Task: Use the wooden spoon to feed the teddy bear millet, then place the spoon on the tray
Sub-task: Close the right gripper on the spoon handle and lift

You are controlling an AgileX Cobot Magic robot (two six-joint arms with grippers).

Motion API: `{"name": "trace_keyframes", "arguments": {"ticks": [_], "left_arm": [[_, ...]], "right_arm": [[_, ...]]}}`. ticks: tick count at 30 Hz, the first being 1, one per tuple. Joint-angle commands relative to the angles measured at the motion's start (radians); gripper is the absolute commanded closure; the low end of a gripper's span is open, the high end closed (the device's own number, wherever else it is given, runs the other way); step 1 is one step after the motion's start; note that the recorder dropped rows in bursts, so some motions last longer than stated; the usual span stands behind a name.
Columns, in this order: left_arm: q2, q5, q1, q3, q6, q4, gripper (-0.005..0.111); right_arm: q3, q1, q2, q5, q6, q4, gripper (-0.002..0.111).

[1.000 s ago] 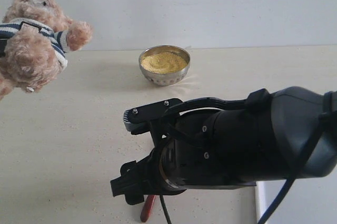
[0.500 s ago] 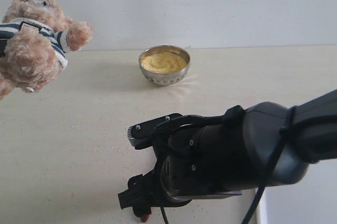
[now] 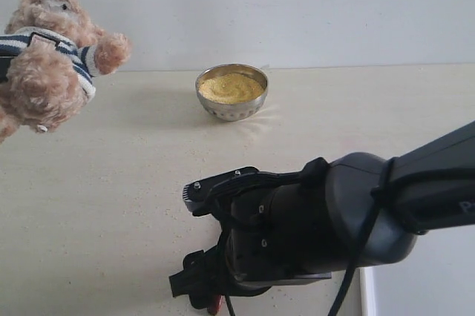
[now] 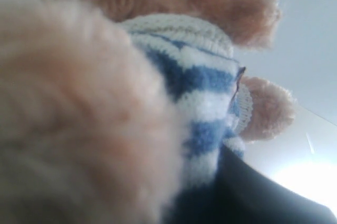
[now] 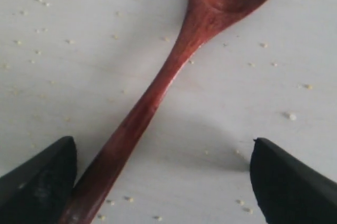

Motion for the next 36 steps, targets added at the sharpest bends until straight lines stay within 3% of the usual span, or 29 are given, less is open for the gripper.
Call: {"name": "trace_keyframes", "arguments": {"ticks": [1,5,12,22,29,36], "left_arm": [[-0.007,0.018,0.003,0.002,0.006,-0.006,0.102],[-0.007,0.018,0.003,0.002,0.006,-0.012,0.102],[-0.007,0.016,0.003,0.002,0.006,-0.013,0.102],[-0.007,0.016,0.003,0.002,0.006,-0.013,0.102],[-0.007,0.014,0.003,0.002,0.006,-0.013,0.102],[-0.007,0.016,0.003,0.002,0.006,-0.013,0.102]], "right_arm": [[0.005,-0.002,0.009,0.115,-0.010,-0.017,0.023],[0.005,-0.002,0.009,0.128,-0.063,-0.001,0.026],[0.005,-0.002,0.009,0.052,-0.227,0.143,0.064],[0.005,-0.002,0.009,-0.004,-0.271,0.199,0.068],[0.005,-0.002,0.009,-0.002,-0.271,0.199,0.107],[0.005,-0.002,-0.001,0.034,-0.271,0.155,0.108]]}}
